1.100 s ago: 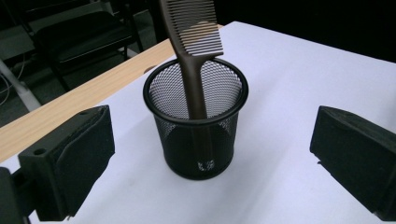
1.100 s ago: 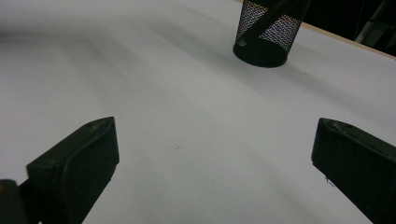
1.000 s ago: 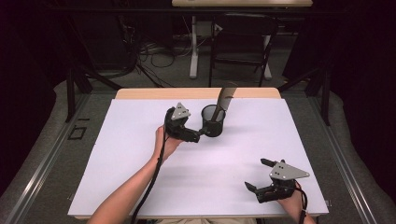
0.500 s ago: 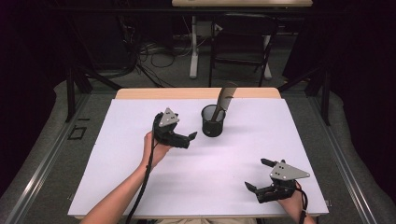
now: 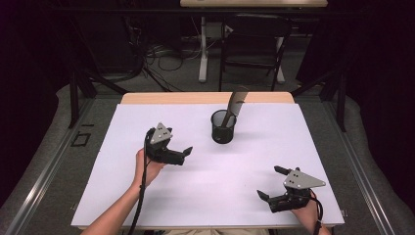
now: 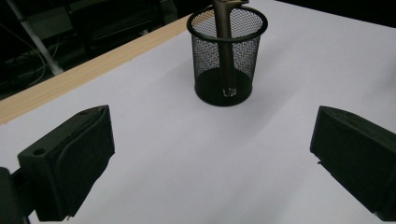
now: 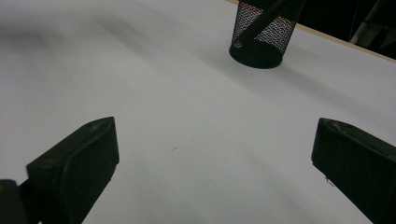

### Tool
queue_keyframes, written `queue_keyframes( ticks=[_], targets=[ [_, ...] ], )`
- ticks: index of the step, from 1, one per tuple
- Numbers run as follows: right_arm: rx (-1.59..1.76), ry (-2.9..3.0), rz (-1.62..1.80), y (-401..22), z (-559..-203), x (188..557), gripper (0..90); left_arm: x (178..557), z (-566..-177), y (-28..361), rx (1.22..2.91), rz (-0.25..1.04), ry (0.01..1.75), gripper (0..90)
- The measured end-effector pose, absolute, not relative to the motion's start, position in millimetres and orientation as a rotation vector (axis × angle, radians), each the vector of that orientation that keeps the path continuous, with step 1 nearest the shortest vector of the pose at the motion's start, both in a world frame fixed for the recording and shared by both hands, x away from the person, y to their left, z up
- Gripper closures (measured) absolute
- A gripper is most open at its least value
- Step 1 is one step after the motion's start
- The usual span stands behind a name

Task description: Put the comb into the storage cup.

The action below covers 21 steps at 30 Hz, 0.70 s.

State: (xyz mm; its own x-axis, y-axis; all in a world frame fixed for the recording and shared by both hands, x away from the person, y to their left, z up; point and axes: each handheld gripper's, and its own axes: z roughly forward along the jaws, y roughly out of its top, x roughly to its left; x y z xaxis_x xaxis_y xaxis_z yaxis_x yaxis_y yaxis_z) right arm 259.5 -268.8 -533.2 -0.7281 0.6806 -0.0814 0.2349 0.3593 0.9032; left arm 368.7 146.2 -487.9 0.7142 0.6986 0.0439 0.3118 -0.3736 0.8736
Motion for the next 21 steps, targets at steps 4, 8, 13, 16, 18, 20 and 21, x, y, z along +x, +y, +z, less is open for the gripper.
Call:
queue_keyframes(
  ticks=[4,8,13,16,18,20,21],
  targets=[
    [0.800,2.187,1.340,-268,-534,259,0.3,359,-490,157,1.962,0.524,0.796,0.0],
    [0.801,2.186,1.334,-267,-534,260,0.3,350,-494,168,1.953,0.526,0.818,0.0],
    [0.801,2.186,1.335,-266,-534,260,0.3,343,-503,180,1.936,0.521,0.861,0.0],
    [0.800,2.185,1.336,-266,-534,260,0.3,337,-506,185,1.937,0.529,0.865,0.0],
    [0.803,2.189,1.329,-266,-535,261,0.3,334,-511,188,1.936,0.519,0.883,0.0],
    [0.802,2.184,1.332,-266,-535,261,0.3,331,-514,190,1.952,0.509,0.890,0.0],
    [0.802,2.184,1.332,-266,-535,261,0.3,329,-515,191,1.962,0.515,0.889,0.0]
  ],
)
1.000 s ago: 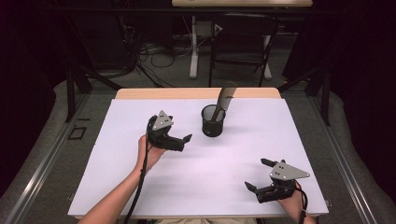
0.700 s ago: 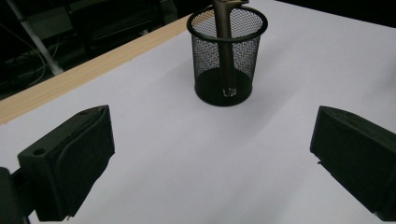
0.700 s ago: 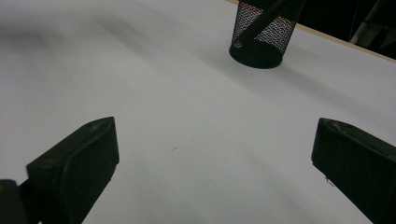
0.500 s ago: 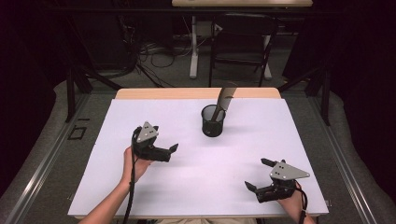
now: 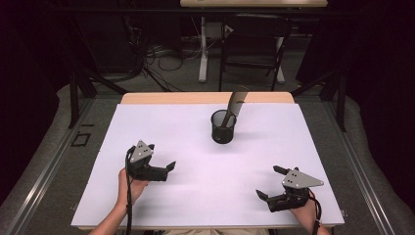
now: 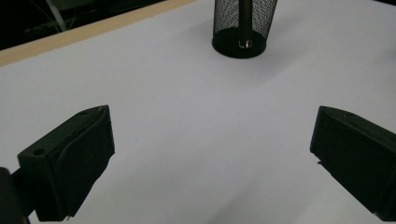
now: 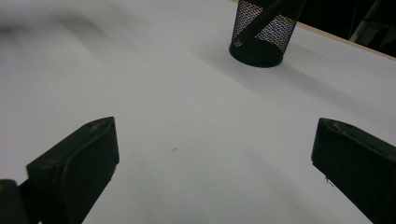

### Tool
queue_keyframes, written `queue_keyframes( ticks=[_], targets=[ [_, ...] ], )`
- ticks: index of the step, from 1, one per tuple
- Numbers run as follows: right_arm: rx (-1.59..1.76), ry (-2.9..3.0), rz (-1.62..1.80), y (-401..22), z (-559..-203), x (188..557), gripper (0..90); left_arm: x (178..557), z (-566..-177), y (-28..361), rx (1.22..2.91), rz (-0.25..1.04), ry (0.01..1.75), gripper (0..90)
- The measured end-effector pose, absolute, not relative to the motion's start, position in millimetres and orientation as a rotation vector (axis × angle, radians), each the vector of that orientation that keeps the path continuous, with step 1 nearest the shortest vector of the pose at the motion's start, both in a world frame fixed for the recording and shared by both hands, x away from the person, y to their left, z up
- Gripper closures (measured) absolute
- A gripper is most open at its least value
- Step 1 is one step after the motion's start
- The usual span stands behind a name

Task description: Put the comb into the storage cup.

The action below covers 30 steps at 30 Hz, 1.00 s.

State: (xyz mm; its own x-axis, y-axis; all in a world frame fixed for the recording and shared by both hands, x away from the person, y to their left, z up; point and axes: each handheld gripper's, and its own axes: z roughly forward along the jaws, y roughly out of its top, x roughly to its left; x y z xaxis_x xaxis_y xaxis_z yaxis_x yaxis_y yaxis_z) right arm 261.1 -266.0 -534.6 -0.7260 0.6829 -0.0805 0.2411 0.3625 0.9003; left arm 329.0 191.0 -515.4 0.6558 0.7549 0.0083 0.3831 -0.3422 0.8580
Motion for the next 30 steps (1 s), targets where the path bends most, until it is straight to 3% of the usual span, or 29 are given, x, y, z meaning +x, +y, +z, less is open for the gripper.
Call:
queue_keyframes(
  ticks=[30],
  targets=[
    [0.804,2.188,1.332,-267,-535,261,0.3,282,-536,205,2.009,0.551,0.896,0.0]
  ],
)
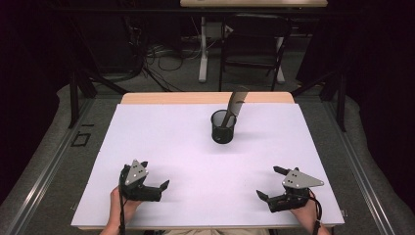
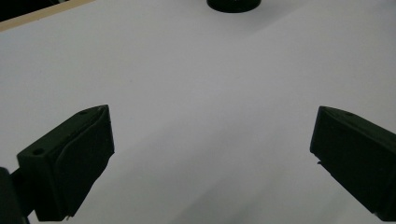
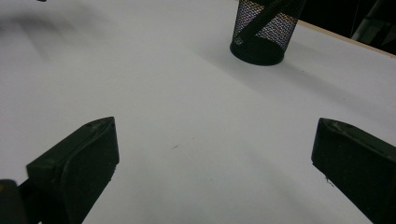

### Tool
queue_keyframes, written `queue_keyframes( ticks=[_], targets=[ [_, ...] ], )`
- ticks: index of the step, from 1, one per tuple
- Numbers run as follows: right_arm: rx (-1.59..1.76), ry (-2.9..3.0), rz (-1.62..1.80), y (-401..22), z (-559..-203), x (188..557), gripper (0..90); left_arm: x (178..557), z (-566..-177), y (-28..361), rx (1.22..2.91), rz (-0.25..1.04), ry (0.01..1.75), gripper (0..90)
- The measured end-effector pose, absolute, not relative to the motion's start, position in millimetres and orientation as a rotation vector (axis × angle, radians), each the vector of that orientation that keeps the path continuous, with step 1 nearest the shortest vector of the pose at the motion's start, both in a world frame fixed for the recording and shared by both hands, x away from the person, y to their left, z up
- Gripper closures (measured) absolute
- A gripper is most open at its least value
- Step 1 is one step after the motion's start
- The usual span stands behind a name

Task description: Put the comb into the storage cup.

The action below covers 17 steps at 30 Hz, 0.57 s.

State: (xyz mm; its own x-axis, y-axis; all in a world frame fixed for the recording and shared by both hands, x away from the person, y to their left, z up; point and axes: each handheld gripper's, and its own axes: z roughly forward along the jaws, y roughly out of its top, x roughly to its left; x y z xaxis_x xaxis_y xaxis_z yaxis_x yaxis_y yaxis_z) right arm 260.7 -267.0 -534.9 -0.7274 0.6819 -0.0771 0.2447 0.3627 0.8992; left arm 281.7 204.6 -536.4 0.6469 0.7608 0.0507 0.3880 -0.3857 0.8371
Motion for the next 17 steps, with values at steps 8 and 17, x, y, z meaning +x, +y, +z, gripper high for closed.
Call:
queue_keyframes(
  ticks=[8,17],
  targets=[
    [0.803,2.190,1.333,-267,-535,261,0.3,269,-541,211,2.013,0.540,0.914,0.0],
    [0.794,2.192,1.340,-268,-534,260,0.2,270,-541,210,2.021,0.521,0.901,0.0]
  ],
)
